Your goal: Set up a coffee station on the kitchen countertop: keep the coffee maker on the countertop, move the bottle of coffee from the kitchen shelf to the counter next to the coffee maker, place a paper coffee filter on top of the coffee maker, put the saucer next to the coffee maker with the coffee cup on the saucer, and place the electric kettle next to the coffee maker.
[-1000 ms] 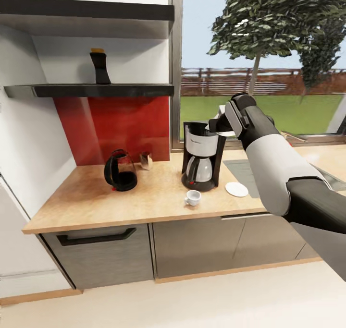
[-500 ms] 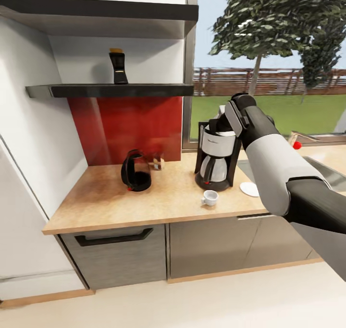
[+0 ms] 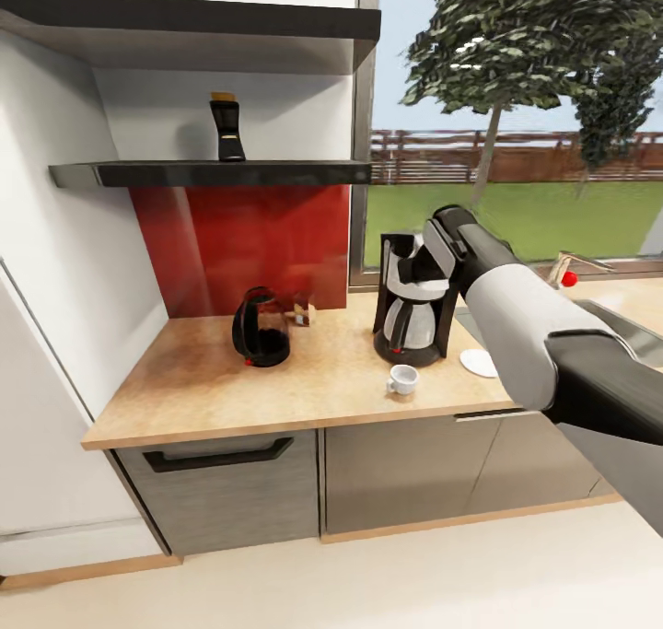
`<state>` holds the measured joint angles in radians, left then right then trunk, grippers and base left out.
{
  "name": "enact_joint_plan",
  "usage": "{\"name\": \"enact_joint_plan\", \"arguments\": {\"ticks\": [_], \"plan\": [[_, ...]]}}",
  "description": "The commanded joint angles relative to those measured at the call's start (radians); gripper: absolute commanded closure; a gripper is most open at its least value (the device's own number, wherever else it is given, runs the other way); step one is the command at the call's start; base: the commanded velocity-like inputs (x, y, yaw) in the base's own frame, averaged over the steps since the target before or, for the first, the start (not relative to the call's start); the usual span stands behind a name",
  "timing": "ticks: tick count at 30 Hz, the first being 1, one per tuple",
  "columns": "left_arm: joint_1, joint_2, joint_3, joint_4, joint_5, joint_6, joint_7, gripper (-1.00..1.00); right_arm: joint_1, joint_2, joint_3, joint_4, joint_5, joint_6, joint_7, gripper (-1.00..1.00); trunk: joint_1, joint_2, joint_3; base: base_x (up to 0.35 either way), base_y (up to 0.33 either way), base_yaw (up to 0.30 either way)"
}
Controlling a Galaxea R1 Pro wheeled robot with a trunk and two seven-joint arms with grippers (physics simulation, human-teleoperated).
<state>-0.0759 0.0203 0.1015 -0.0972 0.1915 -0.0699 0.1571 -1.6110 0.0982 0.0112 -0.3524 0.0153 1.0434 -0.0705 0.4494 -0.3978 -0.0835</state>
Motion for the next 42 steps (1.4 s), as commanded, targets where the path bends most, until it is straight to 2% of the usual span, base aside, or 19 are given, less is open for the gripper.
{"name": "enact_joint_plan", "arguments": {"ticks": [1, 3, 5, 8, 15, 21, 32, 42], "plan": [[-0.001, 0.0, 0.007, 0.001, 0.002, -0.004, -0.001, -1.0, -0.002, 0.001, 0.001, 0.006, 0.001, 0.004, -0.005, 1.0, 0.001, -0.002, -0.002, 0.0, 0.0, 0.0], [-0.001, 0.0, 0.007, 0.001, 0.002, -0.004, -0.001, -1.0, -0.014, 0.001, 0.001, 0.014, 0.002, 0.004, -0.026, 1.0, 0.001, -0.002, -0.002, 0.0, 0.0, 0.0], [-0.001, 0.0, 0.007, 0.001, 0.002, -0.004, -0.001, -1.0, -0.06, 0.001, 0.001, 0.033, 0.003, 0.004, -0.101, 1.0, 0.001, -0.002, -0.002, 0.0, 0.0, 0.0], [-0.001, 0.0, 0.007, 0.002, 0.002, -0.004, -0.001, -1.0, -0.092, 0.001, 0.001, 0.068, 0.002, 0.004, -0.134, 1.0, 0.001, -0.002, -0.002, 0.0, 0.0, 0.0], [-0.001, 0.0, 0.007, 0.002, 0.002, -0.004, -0.001, -1.0, -0.13, -0.001, 0.002, 0.084, -0.001, 0.004, -0.145, 1.0, 0.001, -0.002, -0.002, 0.0, 0.0, 0.0], [-0.001, 0.0, 0.007, 0.002, 0.002, -0.004, -0.001, -1.0, -0.133, -0.001, 0.004, 0.084, -0.001, 0.004, -0.145, 1.0, 0.001, -0.002, -0.002, 0.0, 0.0, 0.0], [-0.001, 0.0, 0.009, 0.002, 0.002, -0.003, -0.001, -1.0, -0.132, 0.001, 0.003, 0.085, -0.002, 0.004, -0.144, 1.0, 0.001, -0.002, 0.015, 0.005, 0.0, 0.0], [-0.001, 0.0, 0.009, 0.002, 0.002, -0.002, -0.001, -1.0, -0.126, 0.001, 0.003, 0.088, -0.003, 0.004, -0.144, 1.0, 0.001, -0.002, 0.031, 0.26, 0.153, 0.0]]}}
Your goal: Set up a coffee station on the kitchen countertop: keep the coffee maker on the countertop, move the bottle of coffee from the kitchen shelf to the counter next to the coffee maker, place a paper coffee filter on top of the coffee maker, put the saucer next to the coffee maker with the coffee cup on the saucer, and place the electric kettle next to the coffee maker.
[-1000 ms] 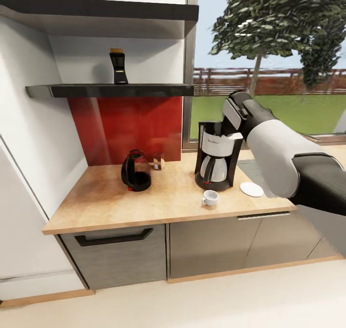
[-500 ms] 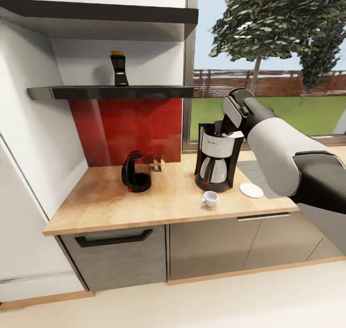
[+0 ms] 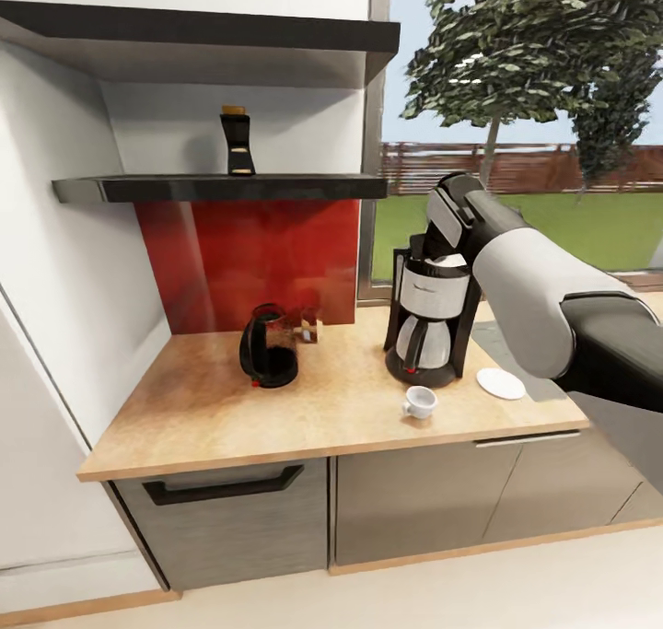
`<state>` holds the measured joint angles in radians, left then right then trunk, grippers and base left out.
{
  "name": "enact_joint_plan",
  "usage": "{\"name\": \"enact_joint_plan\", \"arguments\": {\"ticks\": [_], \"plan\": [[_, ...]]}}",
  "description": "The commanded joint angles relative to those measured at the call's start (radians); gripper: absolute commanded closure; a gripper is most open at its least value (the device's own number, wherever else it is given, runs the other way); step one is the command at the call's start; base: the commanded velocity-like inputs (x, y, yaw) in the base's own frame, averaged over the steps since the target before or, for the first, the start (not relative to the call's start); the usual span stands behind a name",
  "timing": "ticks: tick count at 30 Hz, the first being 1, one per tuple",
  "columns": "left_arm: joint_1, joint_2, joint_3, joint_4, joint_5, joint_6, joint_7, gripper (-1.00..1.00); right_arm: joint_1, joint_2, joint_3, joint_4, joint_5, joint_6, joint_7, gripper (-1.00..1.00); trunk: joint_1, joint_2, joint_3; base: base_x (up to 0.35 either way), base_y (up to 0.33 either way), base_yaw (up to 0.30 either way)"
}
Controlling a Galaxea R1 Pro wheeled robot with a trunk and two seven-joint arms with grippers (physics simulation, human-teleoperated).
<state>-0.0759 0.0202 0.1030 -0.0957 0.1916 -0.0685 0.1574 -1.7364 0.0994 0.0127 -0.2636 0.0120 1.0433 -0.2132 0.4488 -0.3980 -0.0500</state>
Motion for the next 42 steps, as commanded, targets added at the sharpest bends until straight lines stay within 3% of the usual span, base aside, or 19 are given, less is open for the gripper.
{"name": "enact_joint_plan", "arguments": {"ticks": [1, 9, 25, 42], "plan": [[-0.001, 0.0, 0.007, 0.001, 0.002, -0.004, -0.001, -1.0, -0.001, 0.0, 0.001, 0.0, 0.0, 0.004, -0.001, 1.0, 0.001, -0.002, -0.001, 0.289, 0.193, 0.0], [-0.001, -0.002, 0.007, 0.001, 0.002, -0.004, -0.001, -1.0, 0.001, 0.0, 0.001, 0.001, 0.0, 0.004, -0.002, 1.0, 0.001, -0.002, 0.002, 0.167, 0.091, 0.0], [-0.001, -0.002, 0.007, 0.001, 0.002, -0.005, -0.001, -1.0, 0.003, 0.0, 0.001, 0.001, 0.0, 0.004, -0.001, 1.0, 0.001, -0.002, 0.003, 0.002, 0.001, -0.119], [-0.001, -0.002, 0.007, 0.001, 0.002, -0.005, -0.001, -1.0, 0.006, 0.0, 0.001, 0.0, 0.0, 0.004, 0.001, 1.0, 0.001, -0.002, 0.002, -0.021, 0.0, -0.006]]}}
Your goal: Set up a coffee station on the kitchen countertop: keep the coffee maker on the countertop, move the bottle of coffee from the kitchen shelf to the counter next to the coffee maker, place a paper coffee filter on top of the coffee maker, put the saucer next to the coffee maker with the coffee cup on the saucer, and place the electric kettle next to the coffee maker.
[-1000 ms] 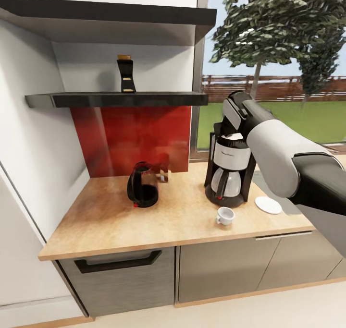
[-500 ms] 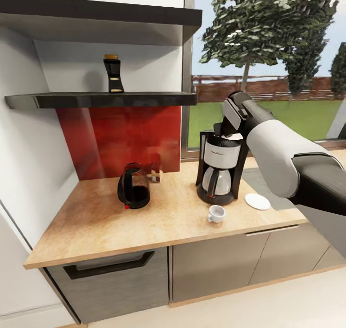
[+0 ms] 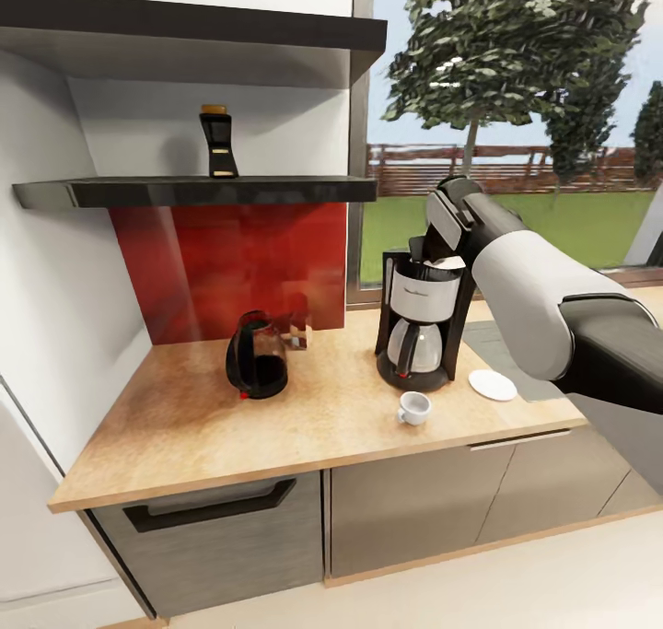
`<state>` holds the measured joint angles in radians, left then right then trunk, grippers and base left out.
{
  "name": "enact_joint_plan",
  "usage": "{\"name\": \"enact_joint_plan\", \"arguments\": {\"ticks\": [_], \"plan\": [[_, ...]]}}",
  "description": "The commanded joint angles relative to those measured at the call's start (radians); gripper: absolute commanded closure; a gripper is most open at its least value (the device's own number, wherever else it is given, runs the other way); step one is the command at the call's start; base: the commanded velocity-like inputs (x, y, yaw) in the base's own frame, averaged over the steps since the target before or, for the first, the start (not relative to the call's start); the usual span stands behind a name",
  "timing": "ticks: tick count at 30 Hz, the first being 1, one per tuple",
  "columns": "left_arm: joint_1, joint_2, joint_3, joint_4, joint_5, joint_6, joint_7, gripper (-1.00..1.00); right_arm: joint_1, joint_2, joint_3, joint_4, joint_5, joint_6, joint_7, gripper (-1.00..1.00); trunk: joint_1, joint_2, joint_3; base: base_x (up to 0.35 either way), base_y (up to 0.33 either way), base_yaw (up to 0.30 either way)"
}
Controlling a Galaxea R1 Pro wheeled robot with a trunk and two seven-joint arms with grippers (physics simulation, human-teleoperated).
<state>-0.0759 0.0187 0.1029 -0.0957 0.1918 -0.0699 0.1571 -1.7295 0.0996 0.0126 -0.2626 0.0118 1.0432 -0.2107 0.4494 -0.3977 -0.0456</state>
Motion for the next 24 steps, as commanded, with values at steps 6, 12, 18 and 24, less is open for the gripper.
{"name": "enact_joint_plan", "arguments": {"ticks": [6, 12, 18, 24], "plan": [[-0.001, 0.0, 0.008, 0.001, 0.001, -0.004, -0.001, -1.0, -0.001, 0.0, 0.001, -0.001, 0.0, 0.004, -0.001, 1.0, 0.001, -0.002, -0.004, -0.001, 0.0, 0.0], [-0.001, 0.0, 0.008, 0.001, 0.001, -0.004, -0.001, -1.0, -0.001, 0.0, 0.001, -0.001, 0.0, 0.004, -0.001, 1.0, 0.001, -0.002, -0.01, 0.0, 0.0, 0.0], [-0.001, 0.0, 0.008, 0.001, 0.001, -0.004, -0.001, -1.0, -0.001, 0.0, 0.001, -0.001, 0.0, 0.004, -0.001, 1.0, 0.001, -0.002, -0.01, 0.0, 0.0, 0.0], [-0.001, 0.0, 0.008, 0.001, 0.001, -0.004, -0.001, -1.0, -0.001, 0.0, 0.001, -0.001, 0.0, 0.004, -0.001, 1.0, 0.001, -0.002, -0.012, 0.0, 0.0, 0.0]]}}
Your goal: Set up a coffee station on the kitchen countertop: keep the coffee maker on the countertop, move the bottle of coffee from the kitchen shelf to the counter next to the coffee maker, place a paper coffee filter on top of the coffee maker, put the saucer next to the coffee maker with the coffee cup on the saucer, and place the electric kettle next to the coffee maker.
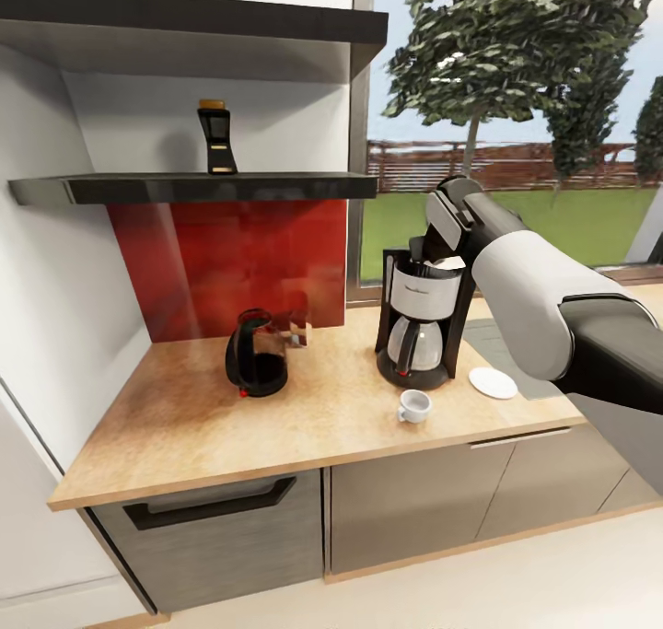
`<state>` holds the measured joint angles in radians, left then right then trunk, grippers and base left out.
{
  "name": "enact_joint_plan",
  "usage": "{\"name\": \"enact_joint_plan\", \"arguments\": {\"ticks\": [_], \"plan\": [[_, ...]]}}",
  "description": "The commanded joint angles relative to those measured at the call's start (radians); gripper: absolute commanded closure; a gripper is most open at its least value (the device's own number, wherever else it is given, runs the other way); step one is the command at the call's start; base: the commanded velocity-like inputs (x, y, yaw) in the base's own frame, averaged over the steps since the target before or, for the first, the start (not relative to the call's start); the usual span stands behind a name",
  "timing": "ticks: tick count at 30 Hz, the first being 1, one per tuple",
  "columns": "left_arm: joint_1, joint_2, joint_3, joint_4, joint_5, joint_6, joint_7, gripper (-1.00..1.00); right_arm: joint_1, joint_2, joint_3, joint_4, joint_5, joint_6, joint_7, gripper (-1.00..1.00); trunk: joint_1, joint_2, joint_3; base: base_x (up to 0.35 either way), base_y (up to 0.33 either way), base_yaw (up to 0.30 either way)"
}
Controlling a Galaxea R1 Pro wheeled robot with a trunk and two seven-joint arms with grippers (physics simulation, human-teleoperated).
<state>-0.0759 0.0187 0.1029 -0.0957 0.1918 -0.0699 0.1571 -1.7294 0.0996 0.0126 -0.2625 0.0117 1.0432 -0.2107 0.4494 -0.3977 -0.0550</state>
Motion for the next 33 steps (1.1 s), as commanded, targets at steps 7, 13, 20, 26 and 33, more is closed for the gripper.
{"name": "enact_joint_plan", "arguments": {"ticks": [7, 13, 20, 26, 33], "plan": [[-0.001, 0.0, 0.008, 0.001, 0.001, -0.004, -0.001, -1.0, -0.001, 0.0, 0.001, -0.001, 0.0, 0.004, -0.001, 1.0, 0.001, -0.002, -0.011, 0.0, 0.0, 0.0], [-0.001, 0.0, 0.008, 0.001, 0.001, -0.004, -0.001, -1.0, -0.001, 0.0, 0.001, -0.001, 0.0, 0.004, -0.001, 1.0, 0.001, -0.002, -0.012, 0.0, 0.0, 0.0], [-0.001, 0.0, 0.008, 0.001, 0.001, -0.004, -0.001, -1.0, -0.001, 0.0, 0.001, 0.0, 0.001, 0.004, -0.001, 1.0, 0.001, -0.002, -0.017, 0.0, 0.0, 0.0], [-0.001, 0.0, 0.008, 0.001, 0.001, -0.004, -0.001, -1.0, -0.001, 0.0, 0.001, 0.0, 0.001, 0.004, -0.001, 1.0, 0.001, -0.002, -0.026, 0.0, 0.0, 0.0], [-0.001, 0.0, 0.008, 0.001, 0.001, -0.003, -0.001, -1.0, -0.001, 0.0, 0.001, -0.001, 0.001, 0.004, -0.001, 1.0, 0.001, -0.002, -0.027, 0.0, 0.0, 0.0]]}}
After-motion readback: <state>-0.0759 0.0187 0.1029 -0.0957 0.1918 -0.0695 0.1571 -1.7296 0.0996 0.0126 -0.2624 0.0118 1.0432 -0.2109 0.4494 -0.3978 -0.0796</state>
